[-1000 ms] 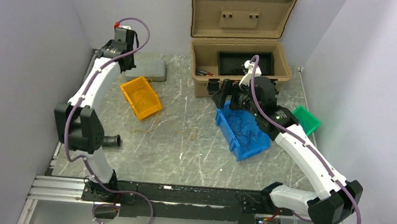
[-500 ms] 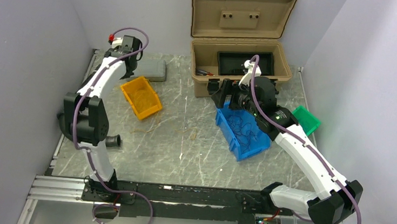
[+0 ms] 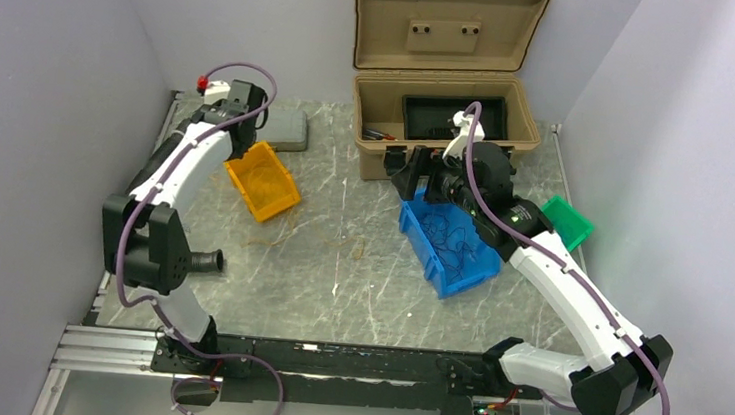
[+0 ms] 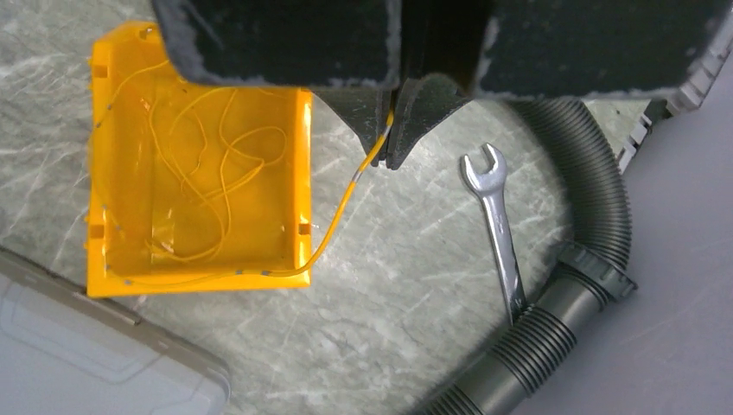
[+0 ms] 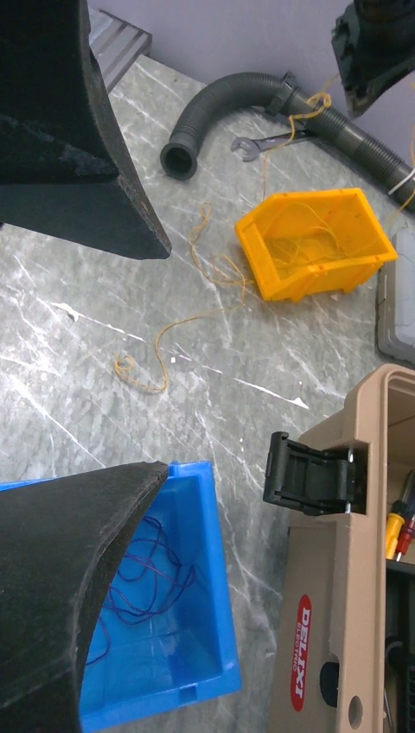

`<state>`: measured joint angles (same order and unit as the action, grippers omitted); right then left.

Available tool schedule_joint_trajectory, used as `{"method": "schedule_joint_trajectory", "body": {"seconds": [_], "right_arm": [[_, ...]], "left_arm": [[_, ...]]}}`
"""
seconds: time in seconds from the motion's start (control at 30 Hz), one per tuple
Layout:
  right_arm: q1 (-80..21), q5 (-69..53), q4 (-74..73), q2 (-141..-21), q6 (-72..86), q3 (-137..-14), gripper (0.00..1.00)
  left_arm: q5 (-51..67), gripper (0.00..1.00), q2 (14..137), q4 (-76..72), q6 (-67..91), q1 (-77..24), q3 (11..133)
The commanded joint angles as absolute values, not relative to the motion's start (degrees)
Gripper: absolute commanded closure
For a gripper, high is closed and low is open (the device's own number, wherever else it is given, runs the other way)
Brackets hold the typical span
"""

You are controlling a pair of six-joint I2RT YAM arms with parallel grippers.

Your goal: Untangle the cables

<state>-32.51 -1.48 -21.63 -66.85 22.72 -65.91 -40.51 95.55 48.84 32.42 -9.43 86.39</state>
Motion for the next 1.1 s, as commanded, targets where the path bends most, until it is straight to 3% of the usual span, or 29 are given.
{"method": "schedule_joint_trajectory", "body": {"seconds": [0.0, 0.3, 1.07], "right_arm": [[-32.93, -0.42, -19.26, -64.35, 23.21, -65.59, 0.11], [-32.91, 1.79, -20.69, -62.82, 22.59, -65.31, 0.11], [-32.89, 3.08, -22.30, -62.48, 22.15, -66.17, 0.11]], "left_arm": [[-43.23, 1.00, 100.66, 53.31, 36.71, -11.25, 90.46], [-43.92, 1.00, 110.82, 60.55, 41.20, -12.83, 98.56], [-28.13, 1.00, 121.64, 49.38, 35.26, -12.91, 100.34]]}}
